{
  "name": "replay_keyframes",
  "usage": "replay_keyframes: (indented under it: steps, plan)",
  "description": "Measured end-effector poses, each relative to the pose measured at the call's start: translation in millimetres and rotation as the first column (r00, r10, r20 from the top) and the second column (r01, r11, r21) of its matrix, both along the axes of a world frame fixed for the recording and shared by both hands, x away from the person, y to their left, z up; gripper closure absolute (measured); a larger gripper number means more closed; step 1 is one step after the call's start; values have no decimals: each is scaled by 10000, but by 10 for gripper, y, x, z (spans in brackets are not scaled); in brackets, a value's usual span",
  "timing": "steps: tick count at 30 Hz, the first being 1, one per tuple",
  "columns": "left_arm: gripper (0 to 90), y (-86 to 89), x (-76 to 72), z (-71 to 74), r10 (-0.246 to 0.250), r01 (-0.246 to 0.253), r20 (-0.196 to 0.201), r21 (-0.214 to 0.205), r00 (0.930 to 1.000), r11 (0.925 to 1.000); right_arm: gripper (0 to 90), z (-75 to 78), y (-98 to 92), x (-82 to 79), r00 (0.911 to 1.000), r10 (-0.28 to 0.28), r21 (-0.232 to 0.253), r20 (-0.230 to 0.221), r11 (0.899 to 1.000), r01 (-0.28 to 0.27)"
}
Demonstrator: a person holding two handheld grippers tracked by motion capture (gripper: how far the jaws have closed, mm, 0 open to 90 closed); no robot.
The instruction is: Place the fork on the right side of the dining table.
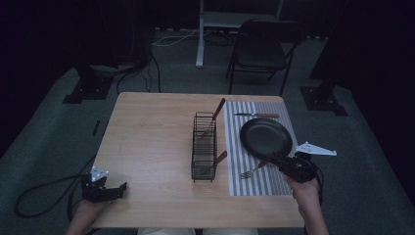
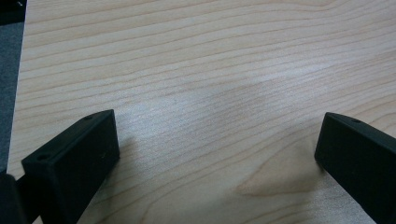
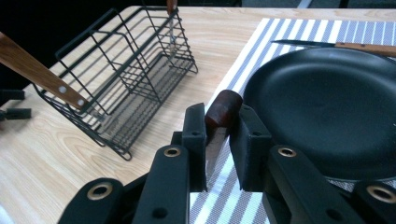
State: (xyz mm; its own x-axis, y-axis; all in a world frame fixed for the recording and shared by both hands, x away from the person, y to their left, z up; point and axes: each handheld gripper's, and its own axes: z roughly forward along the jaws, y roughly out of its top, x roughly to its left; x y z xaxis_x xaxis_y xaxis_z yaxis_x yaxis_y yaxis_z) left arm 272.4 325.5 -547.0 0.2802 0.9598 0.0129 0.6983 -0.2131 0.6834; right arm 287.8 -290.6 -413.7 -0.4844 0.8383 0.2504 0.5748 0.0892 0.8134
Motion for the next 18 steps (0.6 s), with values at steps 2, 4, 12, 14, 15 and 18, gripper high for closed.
replay_keyframes:
  steps: [2, 4, 12, 14, 15, 18]
  plan:
    - [0, 0, 0, 0, 1, -1, -4, 5, 10000, 10000, 768, -19, -15, 2, 10000, -18, 21, -20, 10000, 18]
    - [0, 0, 0, 0, 1, -1, 1, 0, 10000, 10000, 769, -29, -38, 6, 10000, -24, 86, -57, 10000, 25]
    - [0, 0, 0, 0, 1, -1, 1, 2, 10000, 10000, 759, -86, -168, 18, 9990, -231, 555, -384, 9981, 252]
    - [0, 0, 0, 0, 1, -1, 1, 1, 10000, 10000, 755, -104, -207, 17, 9985, -315, 535, -449, 9980, 339]
    - [0, 0, 0, 1, 1, -1, -4, 5, 10000, 10000, 749, -111, -222, 12, 9980, -390, 529, -498, 9977, 416]
    - [0, 0, 0, 0, 2, -2, 1, -1, 10000, 10000, 730, -137, -275, 0, 9967, -614, 407, -536, 9971, 636]
